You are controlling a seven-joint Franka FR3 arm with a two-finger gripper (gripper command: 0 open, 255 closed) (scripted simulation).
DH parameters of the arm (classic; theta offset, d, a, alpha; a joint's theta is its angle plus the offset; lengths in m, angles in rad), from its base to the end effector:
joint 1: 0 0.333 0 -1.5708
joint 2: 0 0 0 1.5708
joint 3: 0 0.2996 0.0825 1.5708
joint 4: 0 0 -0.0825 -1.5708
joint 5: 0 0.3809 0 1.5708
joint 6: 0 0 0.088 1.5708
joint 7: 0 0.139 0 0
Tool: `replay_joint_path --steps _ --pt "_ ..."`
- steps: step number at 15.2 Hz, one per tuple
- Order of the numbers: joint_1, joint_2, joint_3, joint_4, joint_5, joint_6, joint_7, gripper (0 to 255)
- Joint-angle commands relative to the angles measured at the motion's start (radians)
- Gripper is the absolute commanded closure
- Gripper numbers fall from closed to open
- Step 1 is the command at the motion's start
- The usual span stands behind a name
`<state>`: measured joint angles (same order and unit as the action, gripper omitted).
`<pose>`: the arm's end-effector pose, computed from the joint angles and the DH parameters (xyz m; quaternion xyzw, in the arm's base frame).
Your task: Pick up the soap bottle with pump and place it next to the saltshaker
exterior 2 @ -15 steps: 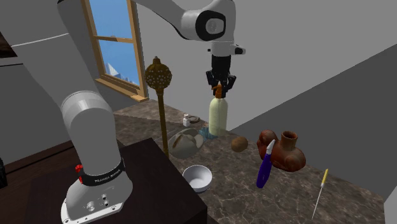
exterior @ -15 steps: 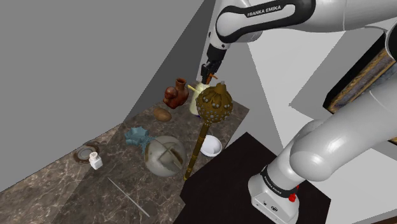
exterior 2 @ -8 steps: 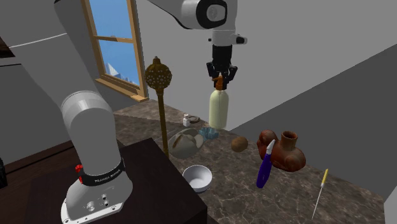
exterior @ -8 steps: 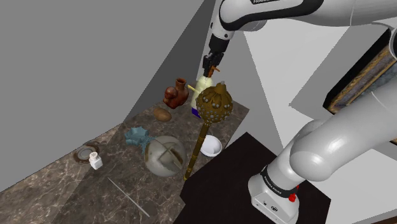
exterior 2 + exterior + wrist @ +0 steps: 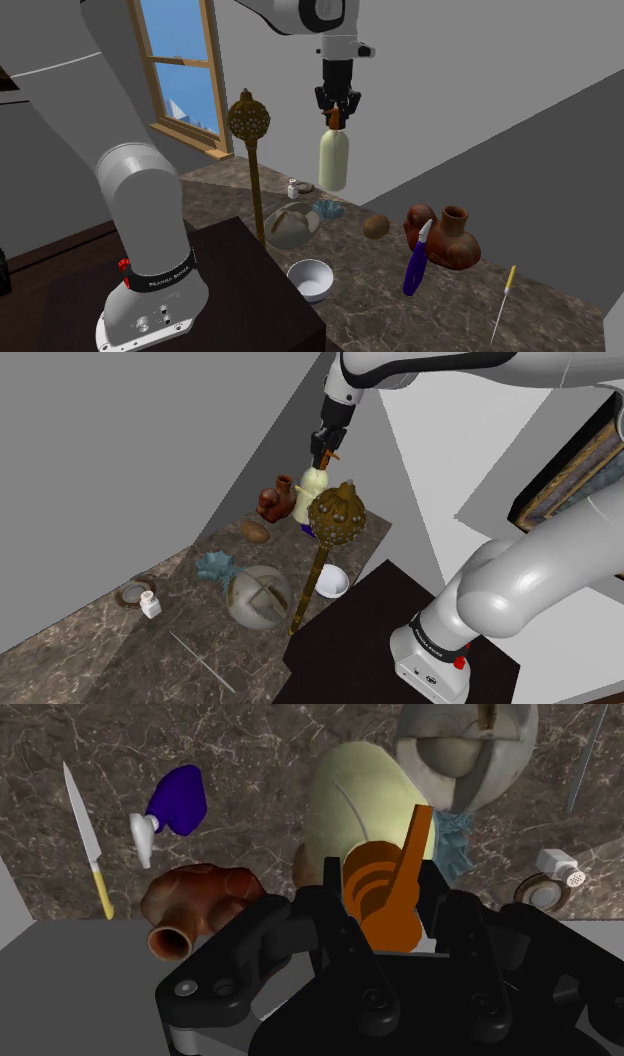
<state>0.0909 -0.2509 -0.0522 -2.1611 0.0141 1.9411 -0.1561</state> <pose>0.4841 0.0193 0.4583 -0.9952 -0.0955 -0.0160 0.0122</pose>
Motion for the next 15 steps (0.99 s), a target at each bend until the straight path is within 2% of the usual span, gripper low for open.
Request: replay_joint_path --steps 1,8,15 --pt "0.019 0.001 0.030 0.001 0.006 0.002 0.047 255" --pt "0.090 0.037 0.138 0.038 0.025 0.005 0.218 255" --pt "0.159 0.122 0.240 0.131 0.024 0.001 0.390 255"
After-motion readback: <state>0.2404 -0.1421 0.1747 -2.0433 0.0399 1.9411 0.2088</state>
